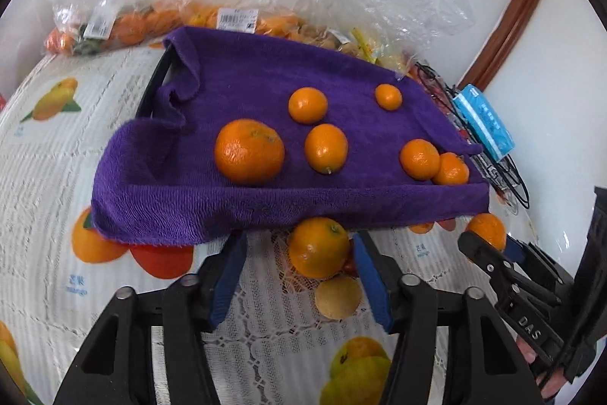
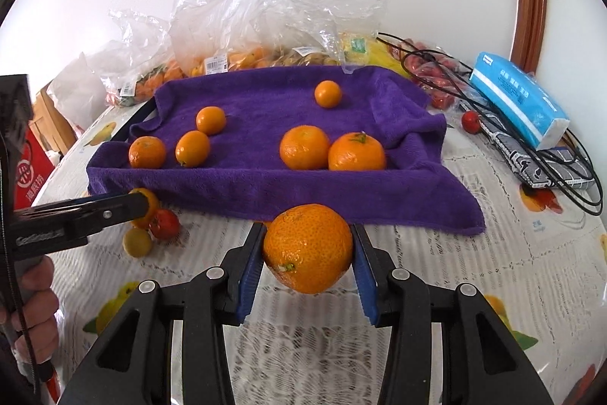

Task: Organize fruits
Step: 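Close the right gripper on a large orange while the left gripper grasps an orange, then lift both held oranges and carry them over the purple towel, then lower the large orange onto the towel and open the right gripper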

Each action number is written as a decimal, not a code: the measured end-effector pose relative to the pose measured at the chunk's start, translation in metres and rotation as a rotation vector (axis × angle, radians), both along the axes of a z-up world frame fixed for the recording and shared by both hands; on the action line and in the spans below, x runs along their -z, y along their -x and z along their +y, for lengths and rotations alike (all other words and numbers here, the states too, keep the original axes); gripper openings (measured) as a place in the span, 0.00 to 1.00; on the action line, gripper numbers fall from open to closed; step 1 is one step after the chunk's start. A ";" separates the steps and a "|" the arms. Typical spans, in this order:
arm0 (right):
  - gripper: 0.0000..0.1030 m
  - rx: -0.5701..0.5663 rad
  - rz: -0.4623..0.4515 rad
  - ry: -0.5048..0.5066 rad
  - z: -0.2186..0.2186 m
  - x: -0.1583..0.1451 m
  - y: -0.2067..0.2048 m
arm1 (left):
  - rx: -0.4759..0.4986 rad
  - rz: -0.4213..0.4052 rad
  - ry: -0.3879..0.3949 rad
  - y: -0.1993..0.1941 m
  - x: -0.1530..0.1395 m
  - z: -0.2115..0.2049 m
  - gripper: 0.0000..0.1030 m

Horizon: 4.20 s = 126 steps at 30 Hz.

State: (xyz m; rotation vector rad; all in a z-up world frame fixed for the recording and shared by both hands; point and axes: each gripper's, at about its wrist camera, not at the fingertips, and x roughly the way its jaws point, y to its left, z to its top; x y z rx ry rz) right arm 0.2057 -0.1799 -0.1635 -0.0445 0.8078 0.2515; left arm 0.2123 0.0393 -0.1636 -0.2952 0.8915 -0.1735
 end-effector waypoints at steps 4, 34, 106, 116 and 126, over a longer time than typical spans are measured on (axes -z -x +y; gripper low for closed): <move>0.43 -0.004 0.008 -0.016 -0.005 0.006 -0.001 | -0.055 -0.035 -0.061 0.005 -0.002 0.002 0.34; 0.43 0.008 0.101 -0.039 -0.008 0.021 -0.013 | -0.045 -0.028 -0.243 0.006 0.001 -0.019 0.33; 0.43 0.044 -0.067 -0.140 0.004 -0.036 -0.092 | -0.172 -0.150 -0.114 -0.050 -0.035 0.040 0.33; 0.43 0.049 -0.047 -0.106 0.008 -0.026 -0.095 | -0.156 -0.168 -0.113 -0.048 -0.035 0.037 0.33; 0.43 0.025 -0.034 -0.068 0.018 -0.020 -0.093 | -0.139 -0.173 -0.102 -0.046 -0.034 0.034 0.33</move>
